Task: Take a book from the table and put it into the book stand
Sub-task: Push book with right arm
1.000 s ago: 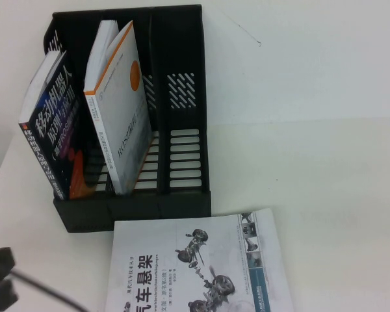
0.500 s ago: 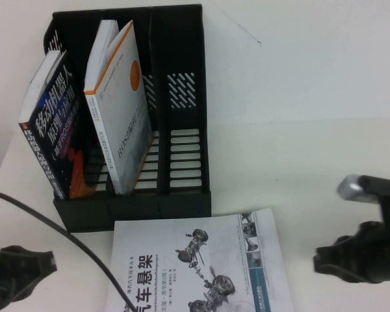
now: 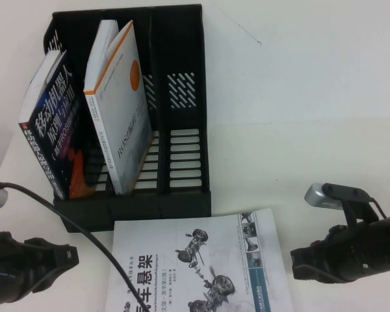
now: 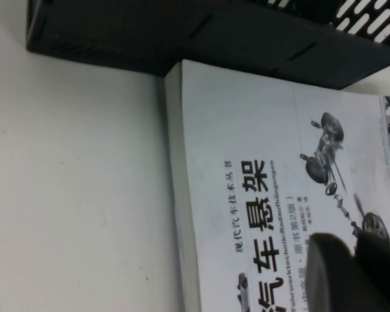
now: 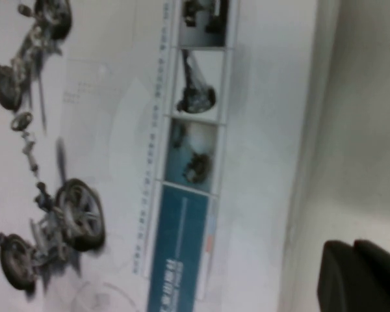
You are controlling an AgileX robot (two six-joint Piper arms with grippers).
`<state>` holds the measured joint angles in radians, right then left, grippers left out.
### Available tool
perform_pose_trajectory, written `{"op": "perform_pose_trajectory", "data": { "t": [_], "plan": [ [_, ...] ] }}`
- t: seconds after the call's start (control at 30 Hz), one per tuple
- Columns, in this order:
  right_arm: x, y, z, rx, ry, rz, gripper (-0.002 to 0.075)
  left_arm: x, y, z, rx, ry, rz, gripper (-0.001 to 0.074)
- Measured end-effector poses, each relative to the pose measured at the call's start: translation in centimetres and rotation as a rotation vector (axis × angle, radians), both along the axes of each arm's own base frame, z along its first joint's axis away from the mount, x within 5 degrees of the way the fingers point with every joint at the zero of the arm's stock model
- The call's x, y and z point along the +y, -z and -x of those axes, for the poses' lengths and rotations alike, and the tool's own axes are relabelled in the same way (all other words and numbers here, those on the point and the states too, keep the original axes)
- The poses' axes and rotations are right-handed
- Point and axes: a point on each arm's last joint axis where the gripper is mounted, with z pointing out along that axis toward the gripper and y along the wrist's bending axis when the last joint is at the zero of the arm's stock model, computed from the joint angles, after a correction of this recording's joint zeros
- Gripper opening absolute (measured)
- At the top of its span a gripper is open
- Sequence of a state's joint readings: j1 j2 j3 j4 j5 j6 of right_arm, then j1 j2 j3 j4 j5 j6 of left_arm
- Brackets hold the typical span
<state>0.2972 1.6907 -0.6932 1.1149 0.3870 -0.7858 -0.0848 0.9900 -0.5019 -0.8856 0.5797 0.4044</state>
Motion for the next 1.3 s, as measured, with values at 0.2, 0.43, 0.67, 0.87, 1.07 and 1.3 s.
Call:
{"op": "perform_pose_trajectory", "data": {
  "t": [0.2, 0.43, 0.67, 0.87, 1.07, 1.3],
  "plan": [
    [0.9, -0.3, -0.9, 0.009, -0.016, -0.04, -0.0001, 0.0, 0.0, 0.0, -0.018, 0.018, -0.012, 0.001],
    [2.7, 0.1, -1.4, 0.009, -0.05, -0.038, -0.0001, 0.0, 0.0, 0.0, -0.029, 0.03, -0.025, 0.0002],
    [3.8, -0.2, -1.4, 0.006, -0.043, -0.036, -0.0001, 0.0, 0.0, 0.0, -0.032, 0.034, -0.028, 0.0],
    [3.5, -0.9, -1.1, -0.007, -0.054, -0.009, -0.0001, 0.0, 0.0, 0.0, -0.035, 0.038, -0.031, -0.0001],
    [3.3, -0.8, -1.0, 0.004, -0.072, 0.012, -0.0001, 0.0, 0.0, 0.0, -0.032, 0.041, -0.03, -0.0001],
    [3.4, 0.6, -1.0, 0.042, -0.078, 0.032, -0.0001, 0.0, 0.0, 0.0, -0.019, 0.023, -0.015, -0.0001]
  ]
}}
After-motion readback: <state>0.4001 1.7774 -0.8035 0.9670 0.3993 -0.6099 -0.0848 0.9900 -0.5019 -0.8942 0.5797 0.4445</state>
